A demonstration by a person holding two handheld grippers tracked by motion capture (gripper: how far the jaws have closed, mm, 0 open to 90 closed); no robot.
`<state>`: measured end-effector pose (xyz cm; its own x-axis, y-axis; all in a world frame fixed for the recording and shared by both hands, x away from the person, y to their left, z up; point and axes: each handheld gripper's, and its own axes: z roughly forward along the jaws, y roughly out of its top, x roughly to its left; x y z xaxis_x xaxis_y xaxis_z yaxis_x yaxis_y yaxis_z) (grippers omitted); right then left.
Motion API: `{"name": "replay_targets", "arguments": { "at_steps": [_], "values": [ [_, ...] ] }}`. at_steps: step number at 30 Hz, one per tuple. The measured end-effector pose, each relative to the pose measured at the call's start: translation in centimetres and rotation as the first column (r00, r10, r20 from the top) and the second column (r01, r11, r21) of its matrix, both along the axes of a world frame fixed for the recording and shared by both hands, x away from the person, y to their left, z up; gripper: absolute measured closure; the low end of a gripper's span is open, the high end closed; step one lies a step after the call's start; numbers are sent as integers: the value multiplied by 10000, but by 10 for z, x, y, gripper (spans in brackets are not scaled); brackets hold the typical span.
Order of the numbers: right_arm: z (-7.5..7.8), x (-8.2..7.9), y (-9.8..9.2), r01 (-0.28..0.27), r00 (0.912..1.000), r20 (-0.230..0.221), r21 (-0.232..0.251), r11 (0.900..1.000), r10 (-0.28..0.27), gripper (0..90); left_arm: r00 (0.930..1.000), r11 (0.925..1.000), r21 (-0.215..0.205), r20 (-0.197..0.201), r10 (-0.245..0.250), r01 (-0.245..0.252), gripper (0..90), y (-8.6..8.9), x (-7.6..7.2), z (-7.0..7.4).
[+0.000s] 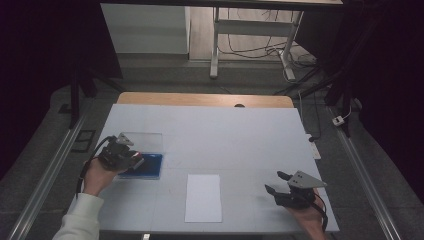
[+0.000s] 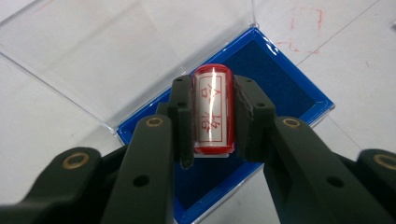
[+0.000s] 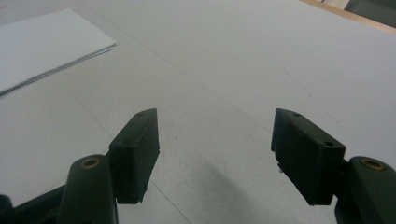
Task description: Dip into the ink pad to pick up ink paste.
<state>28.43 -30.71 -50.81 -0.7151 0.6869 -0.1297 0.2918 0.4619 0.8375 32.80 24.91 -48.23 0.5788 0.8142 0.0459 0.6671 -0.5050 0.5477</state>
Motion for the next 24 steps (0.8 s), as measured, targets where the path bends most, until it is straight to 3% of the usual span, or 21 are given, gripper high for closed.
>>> {"name": "replay_targets", "arguments": {
  "at_steps": [24],
  "values": [
    [0,0,1,-40,10000,4,0,10000,40,318,9999,9993,365,-108,93,-89,709,-5,1,-2]
  ]
}}
